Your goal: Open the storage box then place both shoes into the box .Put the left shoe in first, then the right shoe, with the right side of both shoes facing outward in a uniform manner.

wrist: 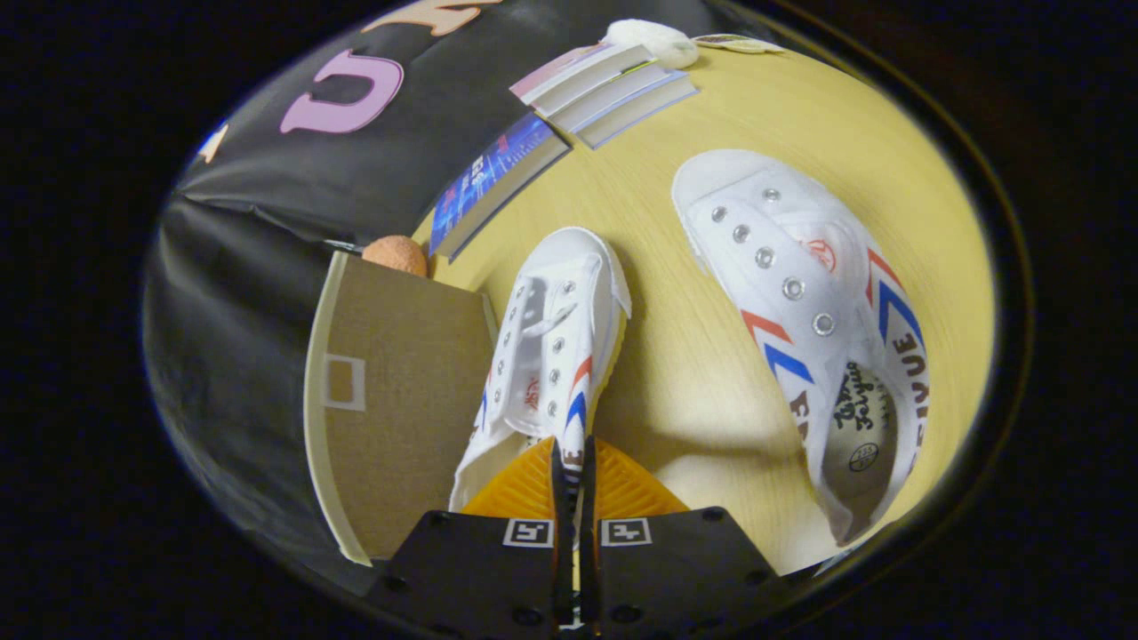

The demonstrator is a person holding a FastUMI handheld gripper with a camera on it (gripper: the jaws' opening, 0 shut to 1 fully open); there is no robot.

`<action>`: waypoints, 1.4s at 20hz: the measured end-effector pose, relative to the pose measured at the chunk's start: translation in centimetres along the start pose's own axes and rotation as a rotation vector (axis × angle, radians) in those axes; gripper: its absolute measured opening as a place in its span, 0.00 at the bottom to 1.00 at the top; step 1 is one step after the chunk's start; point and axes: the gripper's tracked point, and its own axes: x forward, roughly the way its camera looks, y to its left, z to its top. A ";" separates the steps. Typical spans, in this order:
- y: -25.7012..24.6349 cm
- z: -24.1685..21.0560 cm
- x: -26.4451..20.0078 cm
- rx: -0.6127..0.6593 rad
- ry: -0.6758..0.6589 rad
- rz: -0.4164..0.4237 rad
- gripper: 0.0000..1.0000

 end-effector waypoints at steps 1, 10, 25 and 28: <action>0.4 0.5 -0.8 0.007 -0.021 0.013 0.05; 10.9 5.9 -8.5 -0.150 -0.185 0.167 0.05; 21.2 -6.4 0.5 -0.487 0.084 0.175 0.05; 20.4 -7.8 2.3 -0.471 0.131 0.125 0.05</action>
